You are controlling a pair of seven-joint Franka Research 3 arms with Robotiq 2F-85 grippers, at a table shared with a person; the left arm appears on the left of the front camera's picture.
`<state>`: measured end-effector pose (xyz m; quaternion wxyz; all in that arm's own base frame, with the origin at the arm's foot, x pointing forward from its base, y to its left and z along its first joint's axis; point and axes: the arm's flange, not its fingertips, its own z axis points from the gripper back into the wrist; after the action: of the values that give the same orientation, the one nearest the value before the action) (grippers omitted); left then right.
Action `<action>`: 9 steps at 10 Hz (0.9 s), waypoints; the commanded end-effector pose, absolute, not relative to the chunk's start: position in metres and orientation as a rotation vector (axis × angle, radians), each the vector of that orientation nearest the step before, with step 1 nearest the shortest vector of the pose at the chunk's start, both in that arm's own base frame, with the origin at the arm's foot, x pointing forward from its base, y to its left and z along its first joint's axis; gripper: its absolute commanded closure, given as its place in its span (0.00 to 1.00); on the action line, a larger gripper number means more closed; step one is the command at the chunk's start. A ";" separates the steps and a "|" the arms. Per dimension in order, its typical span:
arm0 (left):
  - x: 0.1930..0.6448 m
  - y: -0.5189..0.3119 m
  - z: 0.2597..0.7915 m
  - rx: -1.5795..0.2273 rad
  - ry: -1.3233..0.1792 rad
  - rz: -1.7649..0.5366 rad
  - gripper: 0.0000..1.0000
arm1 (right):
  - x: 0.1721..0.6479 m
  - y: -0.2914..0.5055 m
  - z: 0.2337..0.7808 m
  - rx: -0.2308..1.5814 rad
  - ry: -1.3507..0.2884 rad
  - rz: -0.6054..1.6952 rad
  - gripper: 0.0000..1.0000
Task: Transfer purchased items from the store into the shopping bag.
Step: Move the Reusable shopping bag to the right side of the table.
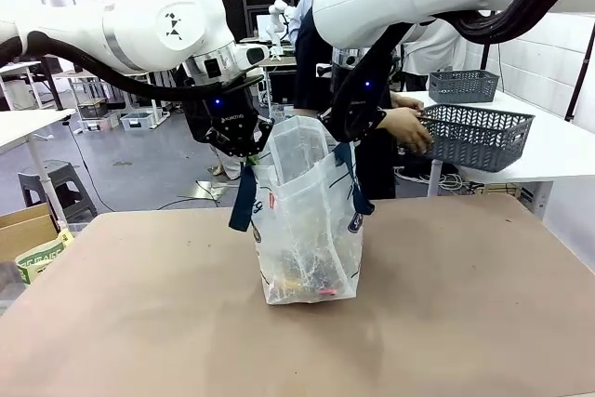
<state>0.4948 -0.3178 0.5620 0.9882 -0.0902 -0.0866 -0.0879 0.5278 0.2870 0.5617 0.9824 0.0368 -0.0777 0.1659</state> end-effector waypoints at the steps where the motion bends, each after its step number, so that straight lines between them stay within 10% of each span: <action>1: 0.492 -0.314 0.563 -0.172 -0.168 -0.187 1.00 | 0.527 0.288 0.562 0.079 -0.162 0.331 1.00; 9: 0.488 -0.336 0.561 -0.181 -0.183 -0.213 1.00 | 0.537 0.294 0.553 0.147 -0.172 0.303 1.00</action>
<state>0.4879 -0.3398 0.5598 0.9857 -0.0914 -0.0899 -0.1092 0.5365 0.2935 0.5492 0.9833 0.0579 -0.0792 0.1533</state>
